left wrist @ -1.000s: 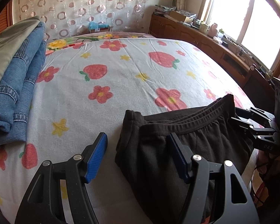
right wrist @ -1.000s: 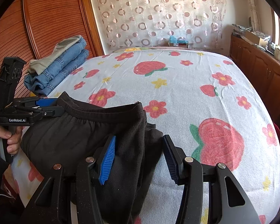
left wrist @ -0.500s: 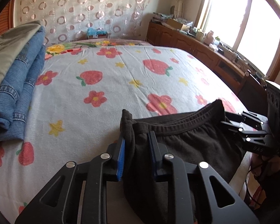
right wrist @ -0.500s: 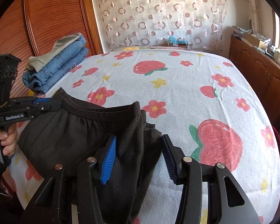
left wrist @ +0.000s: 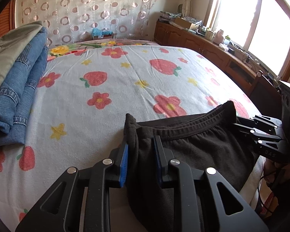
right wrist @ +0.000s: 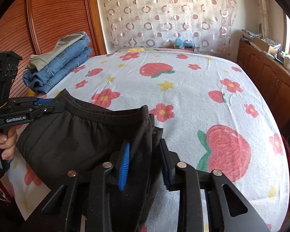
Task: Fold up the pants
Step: 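Close the left tool on the black shorts waistband edge, then lift the folded black shorts off the bed with the left tool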
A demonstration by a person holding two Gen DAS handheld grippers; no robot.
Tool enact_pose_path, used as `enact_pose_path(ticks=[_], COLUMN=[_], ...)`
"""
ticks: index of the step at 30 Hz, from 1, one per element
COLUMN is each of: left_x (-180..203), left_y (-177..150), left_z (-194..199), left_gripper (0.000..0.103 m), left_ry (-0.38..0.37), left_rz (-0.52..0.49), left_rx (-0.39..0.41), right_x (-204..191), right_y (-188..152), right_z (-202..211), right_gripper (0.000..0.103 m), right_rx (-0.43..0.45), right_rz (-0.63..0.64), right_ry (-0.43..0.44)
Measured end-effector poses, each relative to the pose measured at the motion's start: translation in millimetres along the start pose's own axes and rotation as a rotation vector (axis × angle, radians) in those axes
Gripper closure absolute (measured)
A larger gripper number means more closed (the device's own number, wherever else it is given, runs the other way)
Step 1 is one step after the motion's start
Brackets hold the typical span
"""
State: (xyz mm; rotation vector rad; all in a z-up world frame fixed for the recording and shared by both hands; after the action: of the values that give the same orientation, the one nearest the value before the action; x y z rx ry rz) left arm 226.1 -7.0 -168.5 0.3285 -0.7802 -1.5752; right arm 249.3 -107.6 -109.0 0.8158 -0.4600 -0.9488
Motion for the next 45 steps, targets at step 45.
enact_pose_path(ticks=[45], left_x=[47], left_y=[52], left_z=[124], left_gripper=[0.091], left_ry=[-0.063], left_rz=[-0.07], left_rx=[0.323], right_x=[-12], right_y=[43], right_z=[97], right_gripper=[0.092], right_rx=[0.235], right_rz=[0.092], right_ry=[0.0])
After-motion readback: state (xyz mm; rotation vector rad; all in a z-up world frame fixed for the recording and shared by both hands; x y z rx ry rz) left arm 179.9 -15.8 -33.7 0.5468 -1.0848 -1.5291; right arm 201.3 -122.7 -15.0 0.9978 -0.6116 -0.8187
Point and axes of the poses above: each gripper's, at about its wrist camera, not at the fingertips, and z roughly against the way its jaws point, x to its right, y to its top, the point moved 8 cm from there along -z, roughly the way its jaws point, and after that the axes turned 6 degrees about z, right-handed, at the moved point
